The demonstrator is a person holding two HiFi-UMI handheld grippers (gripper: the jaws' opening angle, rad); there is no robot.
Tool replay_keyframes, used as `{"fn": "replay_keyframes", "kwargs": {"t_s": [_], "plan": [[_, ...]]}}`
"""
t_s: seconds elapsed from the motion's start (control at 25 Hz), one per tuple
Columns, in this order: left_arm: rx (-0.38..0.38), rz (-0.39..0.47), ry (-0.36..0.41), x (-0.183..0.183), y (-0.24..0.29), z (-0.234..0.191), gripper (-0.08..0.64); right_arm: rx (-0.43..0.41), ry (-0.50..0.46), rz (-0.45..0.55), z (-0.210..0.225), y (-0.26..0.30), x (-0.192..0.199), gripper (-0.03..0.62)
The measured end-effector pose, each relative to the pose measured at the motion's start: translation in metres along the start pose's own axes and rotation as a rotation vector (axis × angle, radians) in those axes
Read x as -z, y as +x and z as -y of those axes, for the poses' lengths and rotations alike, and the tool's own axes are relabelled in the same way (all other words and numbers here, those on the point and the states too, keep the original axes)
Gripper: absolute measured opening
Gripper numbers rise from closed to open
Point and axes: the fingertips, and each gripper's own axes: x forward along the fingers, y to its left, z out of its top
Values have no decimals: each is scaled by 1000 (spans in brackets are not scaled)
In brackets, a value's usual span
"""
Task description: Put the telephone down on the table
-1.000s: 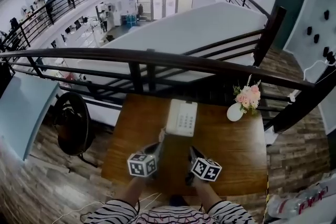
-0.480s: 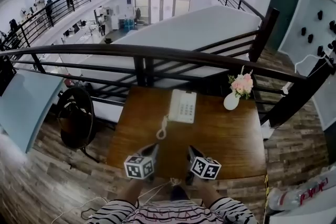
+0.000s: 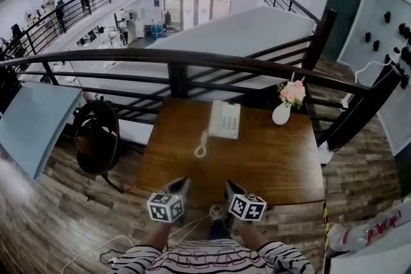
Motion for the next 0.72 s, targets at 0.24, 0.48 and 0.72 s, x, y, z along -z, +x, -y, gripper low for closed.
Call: {"fn": "replay_keyframes", "kwargs": {"t_s": [0.24, 0.48, 0.72], "plan": [[-16, 14, 4, 18, -48, -19, 2, -27, -23, 1, -41, -3, 34, 0], [-42, 34, -8, 26, -77, -25, 2, -56, -45, -19, -61, -8, 51, 0], [-51, 44, -2, 31, -102, -27, 2, -70, -40, -45, -82, -10, 69, -1]]}}
